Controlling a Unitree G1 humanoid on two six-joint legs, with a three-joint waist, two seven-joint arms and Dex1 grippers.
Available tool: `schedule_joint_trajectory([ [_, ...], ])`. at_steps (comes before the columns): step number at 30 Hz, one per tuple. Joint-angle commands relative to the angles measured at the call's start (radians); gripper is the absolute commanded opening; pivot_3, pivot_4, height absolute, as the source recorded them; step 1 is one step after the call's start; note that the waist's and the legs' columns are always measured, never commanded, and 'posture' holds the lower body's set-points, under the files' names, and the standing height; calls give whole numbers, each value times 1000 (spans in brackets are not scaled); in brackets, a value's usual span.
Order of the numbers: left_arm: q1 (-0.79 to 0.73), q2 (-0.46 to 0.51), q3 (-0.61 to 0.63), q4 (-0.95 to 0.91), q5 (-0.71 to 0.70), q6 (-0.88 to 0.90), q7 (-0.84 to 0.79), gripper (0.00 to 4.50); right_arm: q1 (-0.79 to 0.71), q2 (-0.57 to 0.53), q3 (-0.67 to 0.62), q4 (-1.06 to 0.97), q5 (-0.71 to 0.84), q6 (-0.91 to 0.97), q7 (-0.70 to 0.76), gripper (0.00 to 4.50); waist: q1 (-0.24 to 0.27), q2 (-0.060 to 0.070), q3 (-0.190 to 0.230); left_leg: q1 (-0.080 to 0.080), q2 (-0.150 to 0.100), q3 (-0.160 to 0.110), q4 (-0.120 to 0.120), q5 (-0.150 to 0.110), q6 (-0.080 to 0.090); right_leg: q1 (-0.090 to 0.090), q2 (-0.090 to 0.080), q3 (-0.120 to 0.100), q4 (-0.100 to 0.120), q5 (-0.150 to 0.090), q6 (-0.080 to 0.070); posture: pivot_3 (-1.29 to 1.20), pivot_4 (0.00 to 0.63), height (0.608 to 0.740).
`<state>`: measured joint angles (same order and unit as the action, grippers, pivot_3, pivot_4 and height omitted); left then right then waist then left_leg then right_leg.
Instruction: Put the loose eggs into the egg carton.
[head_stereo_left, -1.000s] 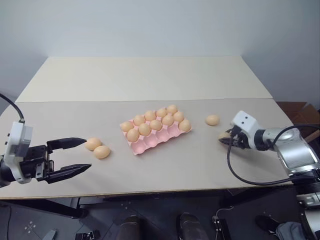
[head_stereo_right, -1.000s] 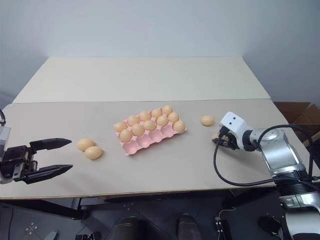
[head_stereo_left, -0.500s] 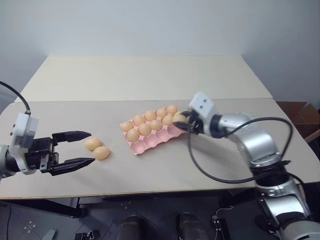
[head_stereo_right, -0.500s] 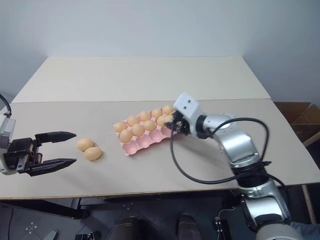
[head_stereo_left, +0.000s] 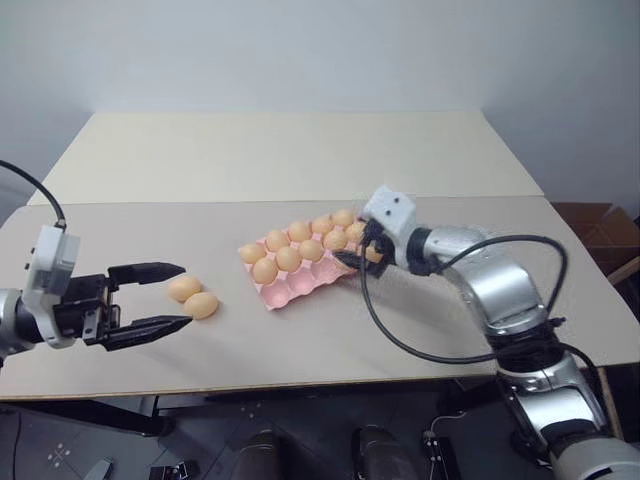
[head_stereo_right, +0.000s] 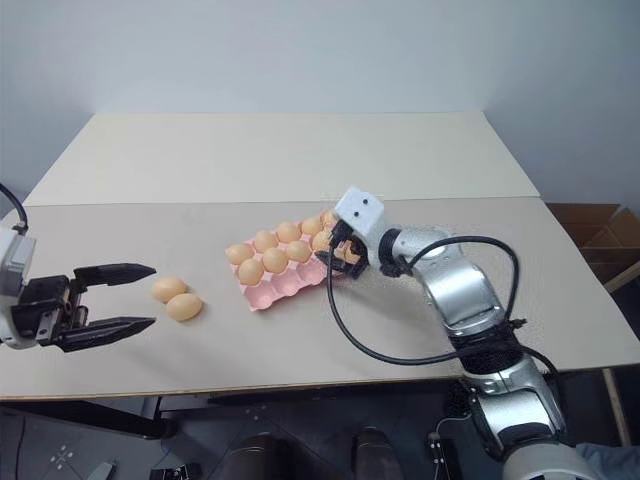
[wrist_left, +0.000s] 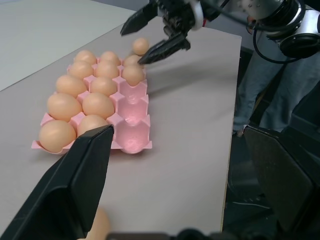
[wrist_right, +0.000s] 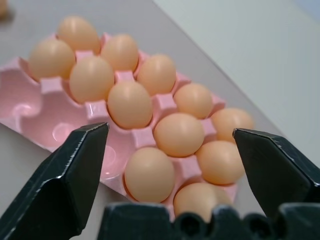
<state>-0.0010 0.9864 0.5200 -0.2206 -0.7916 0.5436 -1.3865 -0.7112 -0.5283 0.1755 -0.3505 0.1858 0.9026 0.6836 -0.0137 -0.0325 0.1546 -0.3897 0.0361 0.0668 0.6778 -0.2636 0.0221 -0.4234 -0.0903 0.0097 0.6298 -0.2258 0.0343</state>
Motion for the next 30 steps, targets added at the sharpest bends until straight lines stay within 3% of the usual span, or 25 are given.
schedule_joint_trajectory([
  [1,6,15,27,-9,-13,-4,-10,4500,77,-106,-166,-163,90,77,53,4461,5,0,0,1,0,0,0,0,0,1,0,0,0,0,0,0,150,740],
  [8,29,18,51,25,12,-35,-25,4500,488,-319,-511,-168,178,-145,265,4461,22,0,0,0,-1,3,0,0,0,2,-1,0,-4,0,0,0,150,740],
  [14,19,17,37,52,25,-50,-32,4500,632,-327,-552,-71,178,-296,285,4461,-1,0,0,4,0,4,0,0,0,3,1,2,-1,-1,0,0,150,740],
  [20,6,13,24,51,22,-57,-27,4500,574,-323,-491,-46,177,-304,232,4461,-3,0,0,4,1,2,0,0,0,2,2,3,-1,0,0,0,150,740],
  [23,-25,16,7,63,24,-57,-22,4500,438,-302,-372,62,91,-306,147,4461,-5,-1,0,4,0,3,0,0,0,2,1,3,-1,0,0,0,150,740],
  [27,-55,15,-14,74,30,-62,-26,4500,227,-228,-194,334,-61,-414,70,4461,-5,-1,0,4,0,4,0,0,0,2,1,4,-1,0,-1,0,150,740],
  [30,-62,14,-18,76,32,-62,-28,4500,110,-178,-129,535,-117,-490,56,4461,-5,0,0,2,0,5,-1,0,0,1,1,3,-2,0,0,0,150,740],
])
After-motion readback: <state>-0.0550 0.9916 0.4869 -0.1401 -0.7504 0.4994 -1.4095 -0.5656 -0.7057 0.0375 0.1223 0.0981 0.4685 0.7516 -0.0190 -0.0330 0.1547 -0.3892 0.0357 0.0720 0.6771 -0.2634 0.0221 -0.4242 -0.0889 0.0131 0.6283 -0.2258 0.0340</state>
